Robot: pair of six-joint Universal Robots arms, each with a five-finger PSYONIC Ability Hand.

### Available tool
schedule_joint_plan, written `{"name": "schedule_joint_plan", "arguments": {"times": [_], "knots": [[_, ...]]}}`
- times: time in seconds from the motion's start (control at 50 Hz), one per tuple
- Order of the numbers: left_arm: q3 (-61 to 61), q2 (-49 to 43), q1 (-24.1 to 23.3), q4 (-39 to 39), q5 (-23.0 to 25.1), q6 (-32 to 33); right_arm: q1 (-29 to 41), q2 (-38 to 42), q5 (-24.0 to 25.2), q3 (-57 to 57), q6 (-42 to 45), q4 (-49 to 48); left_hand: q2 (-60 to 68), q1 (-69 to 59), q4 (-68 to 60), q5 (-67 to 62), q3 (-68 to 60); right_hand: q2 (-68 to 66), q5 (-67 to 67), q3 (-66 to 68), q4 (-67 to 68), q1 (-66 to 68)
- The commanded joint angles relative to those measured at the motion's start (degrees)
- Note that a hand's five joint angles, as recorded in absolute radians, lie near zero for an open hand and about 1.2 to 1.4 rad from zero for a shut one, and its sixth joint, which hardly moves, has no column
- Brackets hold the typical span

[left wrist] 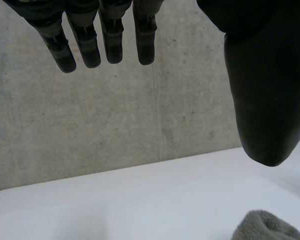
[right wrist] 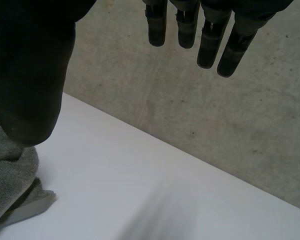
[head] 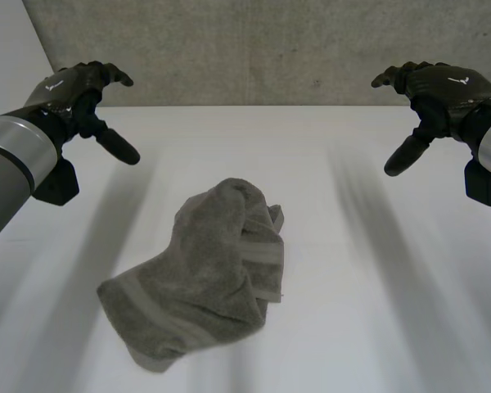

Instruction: Fold the towel.

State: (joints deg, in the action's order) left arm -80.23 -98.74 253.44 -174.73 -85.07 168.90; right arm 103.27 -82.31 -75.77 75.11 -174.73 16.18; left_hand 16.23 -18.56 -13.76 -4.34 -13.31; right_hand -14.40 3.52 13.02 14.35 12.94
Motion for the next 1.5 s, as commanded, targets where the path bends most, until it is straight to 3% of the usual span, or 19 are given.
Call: {"name": "schedule_joint_plan", "arguments": {"times": [0.02,0.2,0.72,0.9,1.0,1.04,1.14,1.26,1.32,1.42,1.5], "knots": [[-2.39,0.48,-0.31,-1.32,-0.19,1.43,-0.44,-0.49,-0.60,0.38,-1.57,-0.71,-3.16,5.49,3.76,1.26,3.31,4.40,-3.52,-3.02,-4.35,-2.94],[-6.08,1.89,-0.40,-1.58,-0.01,4.59,0.00,-1.19,-2.01,1.97,-1.49,-4.57,-1.64,3.97,3.76,-0.25,3.31,4.40,-3.52,-3.02,-4.35,-2.94],[-6.17,2.50,-0.93,-4.39,-1.15,4.95,0.53,-1.45,-7.64,5.48,1.59,-6.68,-1.64,3.97,3.76,-0.25,3.31,4.40,-3.52,-3.02,-4.35,-2.94],[-7.83,2.33,-1.10,-4.66,-0.89,5.03,0.53,-1.54,-7.11,5.39,1.50,-6.77,-1.98,4.31,3.76,0.08,3.31,4.40,-3.52,-3.02,-4.35,-2.94],[-11.17,1.72,-1.10,-4.83,-0.36,4.95,1.06,-0.49,-2.80,4.52,1.76,-6.77,-1.65,3.98,3.76,-0.25,3.31,4.40,-3.52,-3.02,-4.35,-2.94],[-12.58,1.36,-1.01,-5.54,-0.27,5.04,2.02,3.79,3.84,3.73,2.20,-6.77,-1.64,3.97,3.76,-0.25,3.31,4.40,-3.52,-3.02,-4.35,-2.94],[-17.85,-2.40,-1.28,-11.67,-0.10,6.52,5.35,12.75,10.89,-0.48,1.68,-6.86,-1.48,3.81,3.76,-0.42,3.31,4.40,-3.52,-3.02,-4.35,-2.94],[-18.47,-7.16,-3.83,-14.41,-0.19,9.61,11.33,27.08,10.38,-9.26,1.41,-7.56,-1.48,3.81,3.76,-0.42,3.31,4.40,-3.52,-3.02,-4.35,-2.94],[-17.77,-10.85,-5.23,-15.99,-0.63,10.48,12.13,30.10,9.94,-11.13,0.97,-8.27,-1.48,3.81,3.76,-0.42,3.31,4.40,-3.52,-3.02,-4.35,-2.94],[-16.54,-15.95,-6.20,-19.86,-0.98,10.48,14.67,40.19,6.17,-17.62,-5.95,-13.62,-0.64,2.97,3.76,-1.26,3.31,4.40,-3.52,-3.02,-4.35,-2.94],[-13.91,-20.77,-8.39,-21.27,-1.15,10.48,15.38,43.62,6.16,-19.99,-9.73,-14.94,0.04,2.29,3.76,-1.93,3.31,4.40,-3.52,-3.02,-4.35,-2.94]]}}
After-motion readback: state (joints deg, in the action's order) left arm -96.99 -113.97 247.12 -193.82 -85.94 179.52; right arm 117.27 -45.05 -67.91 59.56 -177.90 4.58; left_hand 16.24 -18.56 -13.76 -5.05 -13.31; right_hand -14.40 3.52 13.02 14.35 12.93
